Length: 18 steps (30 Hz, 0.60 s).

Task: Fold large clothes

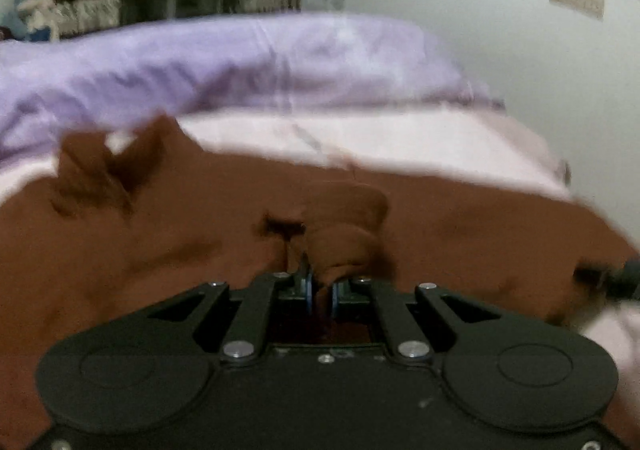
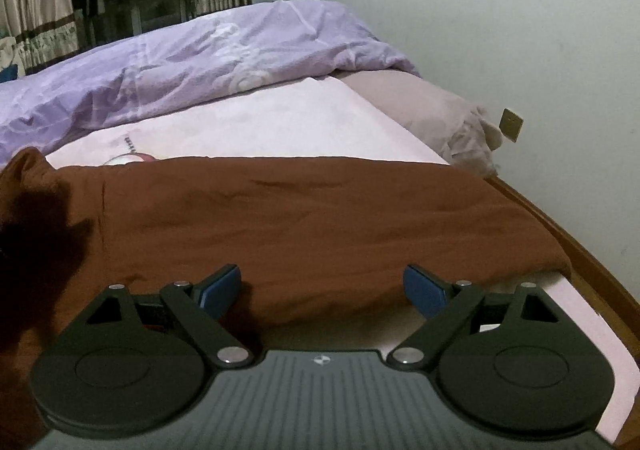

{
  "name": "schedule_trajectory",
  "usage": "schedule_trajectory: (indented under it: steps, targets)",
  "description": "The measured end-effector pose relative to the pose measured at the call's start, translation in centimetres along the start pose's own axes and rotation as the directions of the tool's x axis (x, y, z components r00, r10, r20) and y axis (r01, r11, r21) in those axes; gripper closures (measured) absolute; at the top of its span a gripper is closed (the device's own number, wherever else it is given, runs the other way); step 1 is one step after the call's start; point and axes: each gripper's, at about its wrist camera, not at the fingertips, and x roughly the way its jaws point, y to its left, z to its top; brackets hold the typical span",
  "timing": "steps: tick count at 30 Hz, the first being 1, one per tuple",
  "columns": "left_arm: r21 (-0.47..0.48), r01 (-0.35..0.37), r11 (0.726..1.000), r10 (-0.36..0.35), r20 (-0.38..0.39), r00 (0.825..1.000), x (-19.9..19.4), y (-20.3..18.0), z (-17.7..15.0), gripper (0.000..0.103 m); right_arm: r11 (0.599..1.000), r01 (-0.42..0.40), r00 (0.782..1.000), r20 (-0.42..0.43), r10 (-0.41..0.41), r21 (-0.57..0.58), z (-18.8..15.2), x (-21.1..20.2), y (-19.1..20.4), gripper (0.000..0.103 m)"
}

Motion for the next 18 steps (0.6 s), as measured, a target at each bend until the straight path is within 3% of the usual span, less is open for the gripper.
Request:
schedule_trajectory:
  steps: [1,3,5,6,7,9,11,13,15,18]
  targets:
    - [0.018,-0.003,1.0,0.004,-0.018,1.0,0.9,-0.1,-0.8,0.091,1.0,-0.001,1.0,0.001,0.001,0.002,0.0,0.0,0.0,0.0]
    - [0.084,-0.023,0.996,0.021,0.023,1.0,1.2,-0.1,-2.2,0.086,1.0,-0.003,1.0,-0.002,0.003,0.0,0.0,0.0,0.1,0.0]
    - [0.147,-0.033,0.989,0.031,0.016,0.999,0.9,-1.0,-2.0,0.072,1.0,0.004,1.0,-0.008,-0.004,-0.009,0.0,0.2,0.2,0.0]
    - [0.164,-0.01,0.986,0.011,-0.004,1.0,0.2,-1.7,-2.1,0.035,1.0,0.007,1.0,-0.008,-0.007,-0.01,0.0,0.2,0.2,0.0]
    - [0.162,0.027,0.986,-0.026,-0.005,1.0,-0.5,-1.9,-1.7,0.016,1.0,0.008,1.0,-0.009,-0.008,-0.011,0.0,0.2,0.2,0.0]
    - [0.136,0.084,0.987,-0.095,0.07,0.993,-2.8,-2.1,-1.0,0.017,1.0,0.01,1.0,-0.007,-0.01,-0.008,0.1,0.2,0.1,0.0]
    - [0.135,0.083,0.987,-0.097,0.101,0.99,-3.4,-2.2,-0.6,0.014,1.0,0.01,1.0,-0.008,-0.01,0.013,0.1,0.2,-0.2,0.0]
    - [0.132,0.078,0.988,-0.087,0.058,0.995,-1.5,-2.1,-0.4,0.01,0.999,0.012,1.0,-0.016,-0.012,0.032,0.1,0.3,-0.7,0.0]
    - [0.132,0.061,0.989,-0.049,-0.095,0.994,2.5,-1.6,-1.0,0.01,0.999,0.023,0.999,-0.024,-0.022,0.046,0.0,0.5,-1.3,0.0]
    - [0.229,0.017,0.973,-0.01,-0.032,0.999,2.5,-2.4,-2.1,0.008,0.996,0.037,0.999,-0.017,-0.035,0.079,0.2,0.4,-3.1,0.0]
